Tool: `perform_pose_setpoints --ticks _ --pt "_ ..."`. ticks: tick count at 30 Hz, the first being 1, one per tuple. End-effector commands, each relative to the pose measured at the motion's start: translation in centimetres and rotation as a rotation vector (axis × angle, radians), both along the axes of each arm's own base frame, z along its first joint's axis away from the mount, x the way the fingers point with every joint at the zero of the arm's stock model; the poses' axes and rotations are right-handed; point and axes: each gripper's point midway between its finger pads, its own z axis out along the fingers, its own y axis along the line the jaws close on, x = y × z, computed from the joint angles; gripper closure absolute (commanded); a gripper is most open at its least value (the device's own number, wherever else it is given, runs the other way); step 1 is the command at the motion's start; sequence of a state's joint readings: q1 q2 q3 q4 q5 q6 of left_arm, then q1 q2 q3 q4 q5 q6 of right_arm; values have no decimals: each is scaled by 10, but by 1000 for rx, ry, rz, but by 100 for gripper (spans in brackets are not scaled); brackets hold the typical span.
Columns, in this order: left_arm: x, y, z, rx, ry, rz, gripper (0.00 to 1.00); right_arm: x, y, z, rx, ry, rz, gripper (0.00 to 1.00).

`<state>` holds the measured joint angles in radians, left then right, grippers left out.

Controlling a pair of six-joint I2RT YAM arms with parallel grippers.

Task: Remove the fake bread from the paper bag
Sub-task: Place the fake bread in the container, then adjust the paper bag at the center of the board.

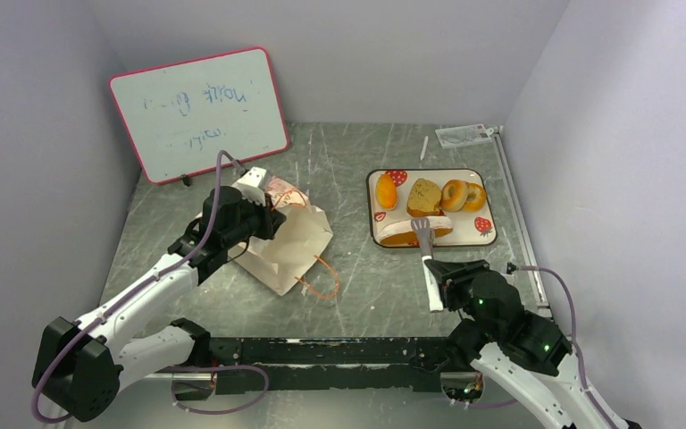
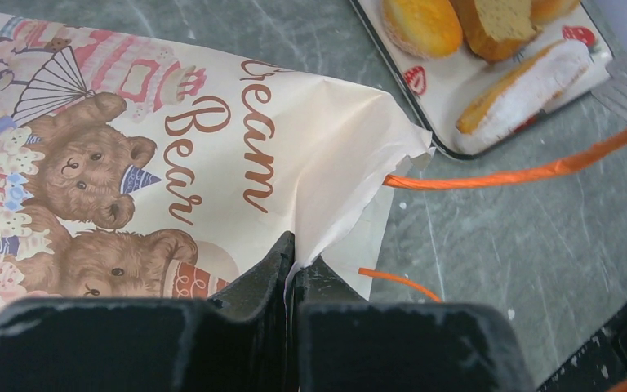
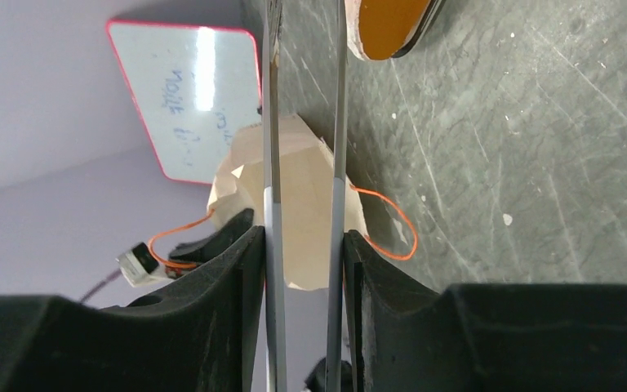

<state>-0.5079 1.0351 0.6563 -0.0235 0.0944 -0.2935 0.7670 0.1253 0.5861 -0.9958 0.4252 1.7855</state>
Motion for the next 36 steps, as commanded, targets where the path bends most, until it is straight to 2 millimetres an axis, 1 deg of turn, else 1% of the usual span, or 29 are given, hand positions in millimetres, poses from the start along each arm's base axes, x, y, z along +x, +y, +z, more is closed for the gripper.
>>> perform_pose_setpoints --ticks 1,6,9,11,18,20,23,25,29,31,33,35,36 --pt "-19 -24 14 -49 -36 -186 93 0 7 24 -65 -93 90 60" --pt "-40 -37 18 -61 35 -311 93 -2 21 31 -110 -139 188 61" --pt "-50 -38 27 -59 35 -358 93 -2 27 34 -121 -170 228 61" --pt "-55 -37 28 -46 49 -382 93 -2 32 34 -124 -185 254 61" --pt "-75 -38 22 -50 113 -445 93 -3 51 31 -161 -219 361 61" --pt "-79 -36 21 -55 118 -447 93 -2 53 27 -178 -217 380 61" --pt "-82 -35 17 -53 133 -445 93 -2 60 26 -180 -238 413 61" --pt "-79 -32 15 -44 138 -422 93 -2 68 24 -187 -245 450 62" --pt "-56 -18 6 -1 168 -244 93 0 88 21 -229 -251 559 65" --pt "-45 -15 7 -21 194 -157 93 2 97 18 -262 -247 611 66" --pt "-35 -20 17 -85 210 -97 93 5 103 17 -304 -247 651 67" --pt "-25 -21 34 -136 194 -42 93 10 104 16 -356 -245 668 68" --pt "-20 -20 43 -154 187 -6 93 12 105 19 -382 -257 675 68"
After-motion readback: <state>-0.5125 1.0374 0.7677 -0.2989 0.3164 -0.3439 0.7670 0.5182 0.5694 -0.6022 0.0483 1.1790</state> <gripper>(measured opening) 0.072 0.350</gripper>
